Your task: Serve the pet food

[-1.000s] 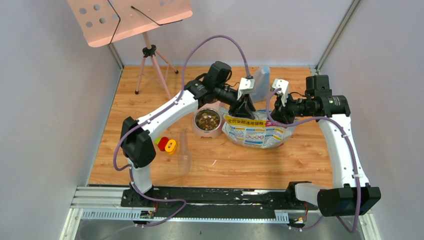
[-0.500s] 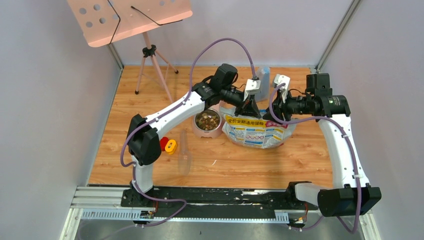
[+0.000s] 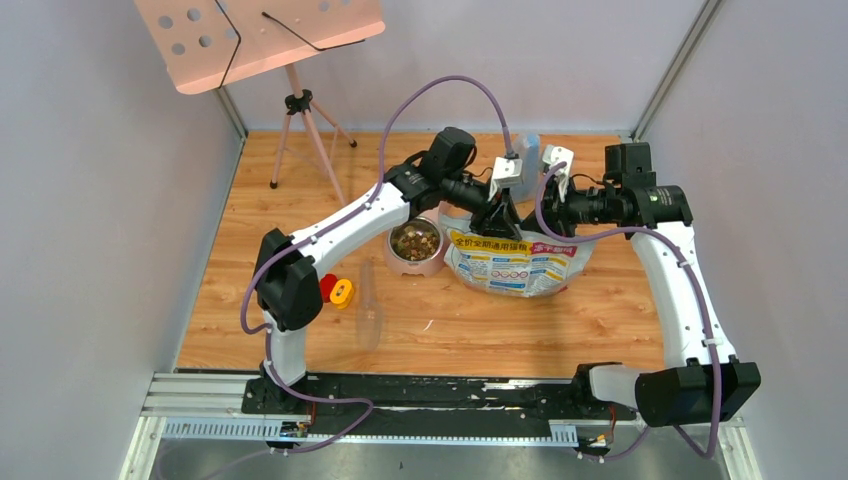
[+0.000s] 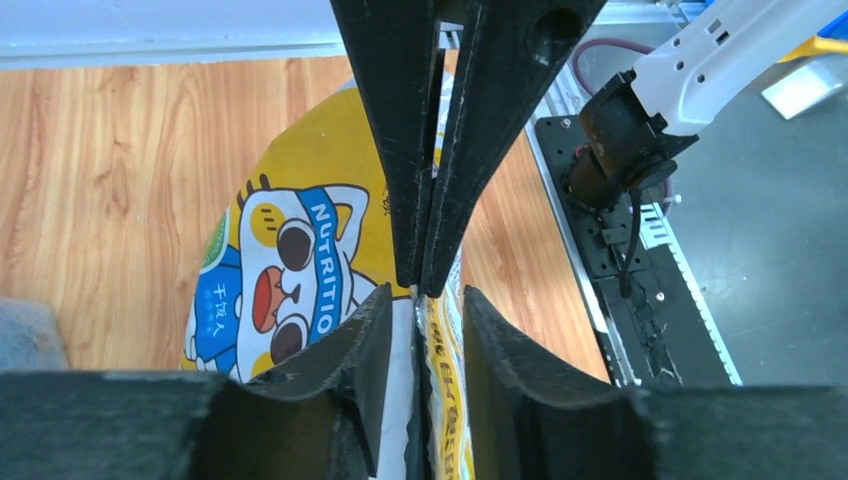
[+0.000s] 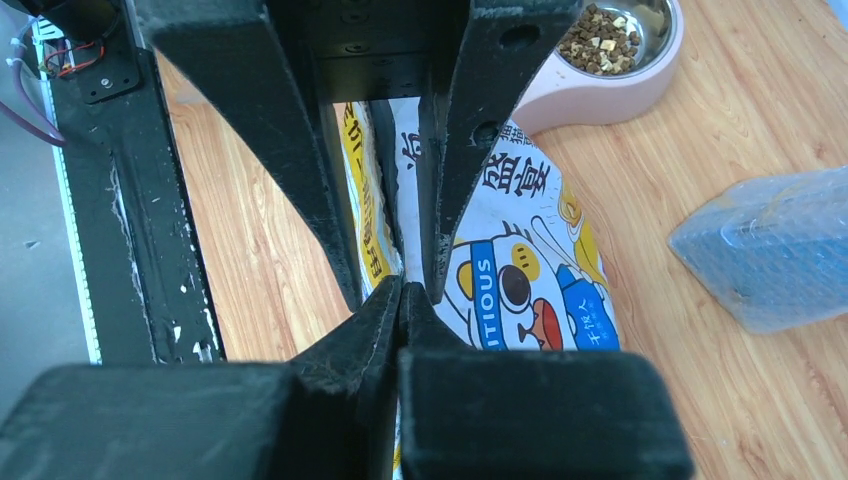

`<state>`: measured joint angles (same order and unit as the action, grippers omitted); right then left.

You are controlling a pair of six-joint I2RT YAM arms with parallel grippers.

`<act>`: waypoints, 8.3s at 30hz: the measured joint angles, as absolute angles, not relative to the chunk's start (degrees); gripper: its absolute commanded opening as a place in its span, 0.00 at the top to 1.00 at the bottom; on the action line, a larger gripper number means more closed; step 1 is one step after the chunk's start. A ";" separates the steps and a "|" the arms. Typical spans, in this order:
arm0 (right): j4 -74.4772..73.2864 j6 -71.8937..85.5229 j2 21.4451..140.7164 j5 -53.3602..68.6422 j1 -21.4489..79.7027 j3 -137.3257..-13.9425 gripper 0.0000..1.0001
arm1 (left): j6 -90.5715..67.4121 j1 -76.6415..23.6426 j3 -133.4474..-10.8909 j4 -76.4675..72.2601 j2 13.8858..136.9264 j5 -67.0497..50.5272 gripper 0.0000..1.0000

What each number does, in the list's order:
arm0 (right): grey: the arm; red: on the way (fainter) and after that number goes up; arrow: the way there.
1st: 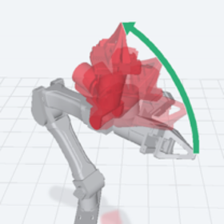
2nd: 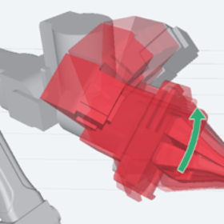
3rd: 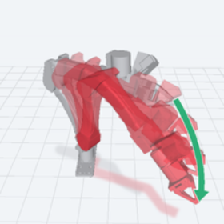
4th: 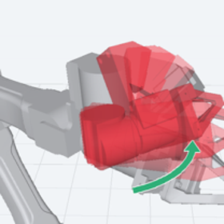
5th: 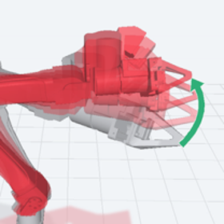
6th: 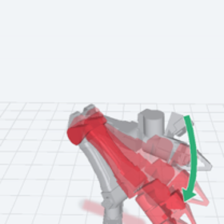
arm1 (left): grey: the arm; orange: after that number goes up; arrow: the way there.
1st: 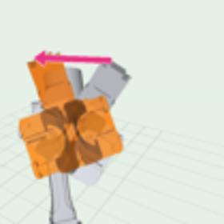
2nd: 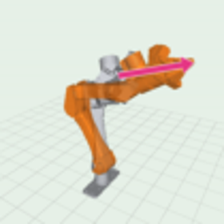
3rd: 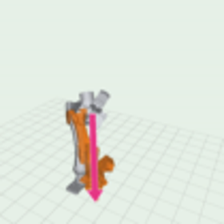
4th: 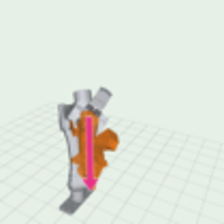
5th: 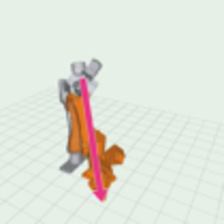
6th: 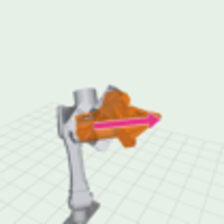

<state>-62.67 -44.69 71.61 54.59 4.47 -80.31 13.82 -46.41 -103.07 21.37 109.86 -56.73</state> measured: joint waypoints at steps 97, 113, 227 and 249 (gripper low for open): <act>-84.73 -70.96 74.28 42.94 -10.15 -91.53 0.58 | 12.51 -40.10 -102.37 27.55 108.33 -60.84 1.00; -61.69 -43.44 76.36 55.48 5.02 -82.00 0.60 | 14.87 -38.39 -106.54 36.34 108.31 -63.55 0.54; -36.82 -6.13 89.12 66.00 17.23 -80.75 1.00 | -34.39 -24.60 -79.85 -9.56 103.09 -79.02 0.95; -46.92 -19.51 78.19 59.77 14.35 -77.97 0.66 | -25.32 -25.19 -79.88 1.17 100.29 -79.44 0.64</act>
